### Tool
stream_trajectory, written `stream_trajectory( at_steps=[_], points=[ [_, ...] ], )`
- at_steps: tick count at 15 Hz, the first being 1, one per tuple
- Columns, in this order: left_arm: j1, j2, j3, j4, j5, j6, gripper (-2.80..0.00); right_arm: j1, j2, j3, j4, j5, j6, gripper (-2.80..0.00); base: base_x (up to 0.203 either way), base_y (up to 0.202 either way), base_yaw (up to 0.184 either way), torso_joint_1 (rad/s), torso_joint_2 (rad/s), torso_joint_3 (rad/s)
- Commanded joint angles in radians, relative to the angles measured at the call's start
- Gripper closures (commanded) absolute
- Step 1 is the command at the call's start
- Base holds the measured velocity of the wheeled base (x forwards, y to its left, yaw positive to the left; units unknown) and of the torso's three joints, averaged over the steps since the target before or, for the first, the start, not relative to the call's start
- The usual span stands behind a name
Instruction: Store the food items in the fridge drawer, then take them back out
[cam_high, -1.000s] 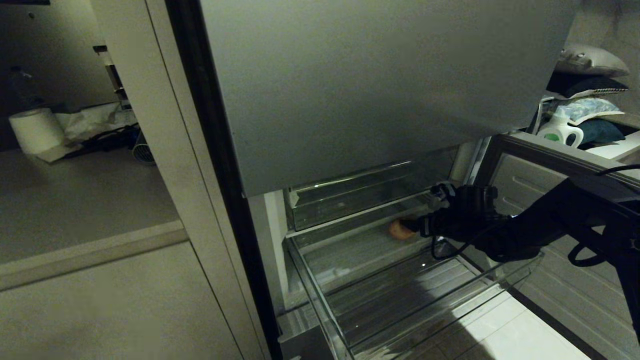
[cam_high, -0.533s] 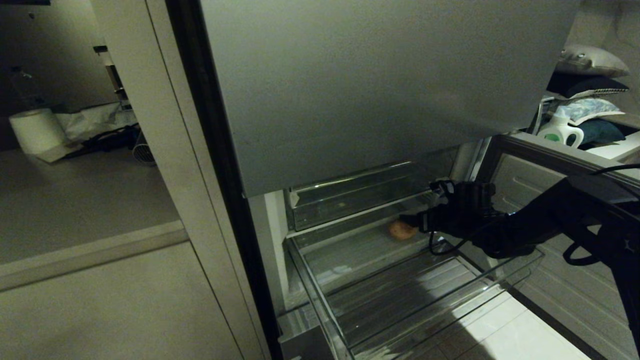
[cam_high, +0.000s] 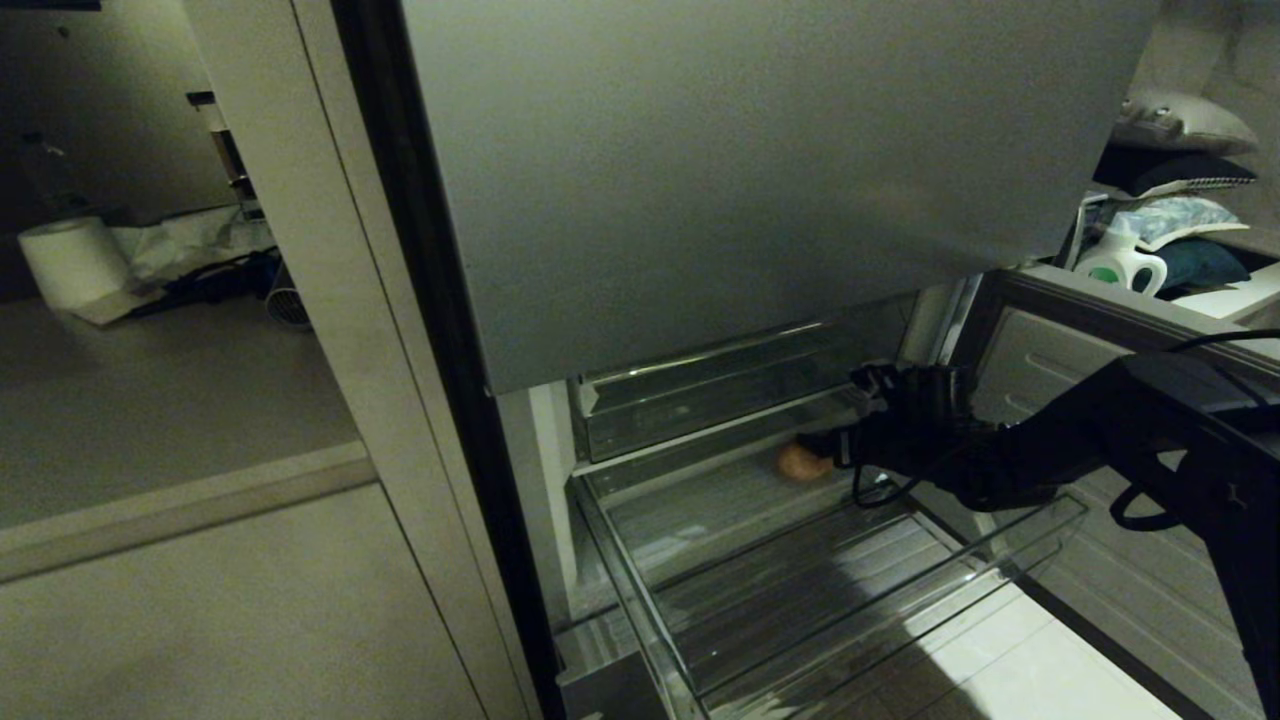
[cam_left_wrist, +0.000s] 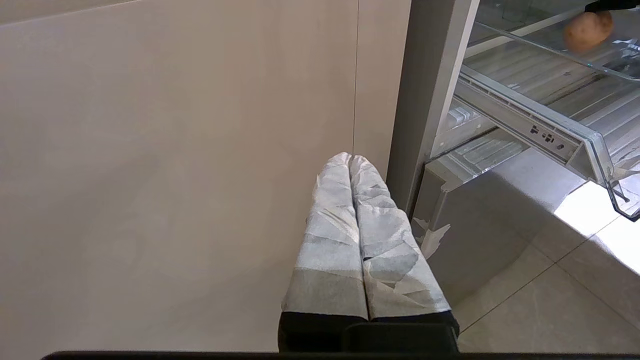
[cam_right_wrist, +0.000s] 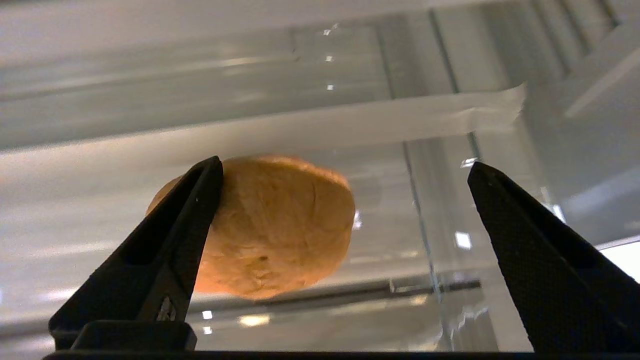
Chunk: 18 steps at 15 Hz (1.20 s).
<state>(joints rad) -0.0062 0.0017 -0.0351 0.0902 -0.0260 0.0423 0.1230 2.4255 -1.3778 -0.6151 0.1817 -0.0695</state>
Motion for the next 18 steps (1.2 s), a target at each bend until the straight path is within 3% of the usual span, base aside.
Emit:
stream_trajectory(
  at_steps=[1, 6, 8, 18],
  points=[
    [0.0, 0.001, 0.0, 0.0, 0.0, 0.001, 0.0, -0.005, -0.016, 0.024, 0.015, 0.001, -0.024, -2.8, 0.0, 0.0, 0.0, 0.0, 0.0, 0.0],
    [0.0, 0.001, 0.0, 0.0, 0.0, 0.001, 0.0, -0.004, -0.209, 0.292, -0.01, 0.006, -0.032, -2.8, 0.0, 0.0, 0.0, 0.0, 0.0, 0.0],
    [0.0, 0.001, 0.0, 0.0, 0.0, 0.001, 0.0, -0.003, -0.28, 0.398, -0.11, 0.011, -0.045, -2.8, 0.0, 0.0, 0.0, 0.0, 0.0, 0.0],
    [0.0, 0.001, 0.0, 0.0, 0.0, 0.001, 0.0, -0.003, -0.221, 0.409, -0.135, 0.062, -0.047, -2.8, 0.0, 0.0, 0.0, 0.0, 0.0, 0.0]
  ],
)
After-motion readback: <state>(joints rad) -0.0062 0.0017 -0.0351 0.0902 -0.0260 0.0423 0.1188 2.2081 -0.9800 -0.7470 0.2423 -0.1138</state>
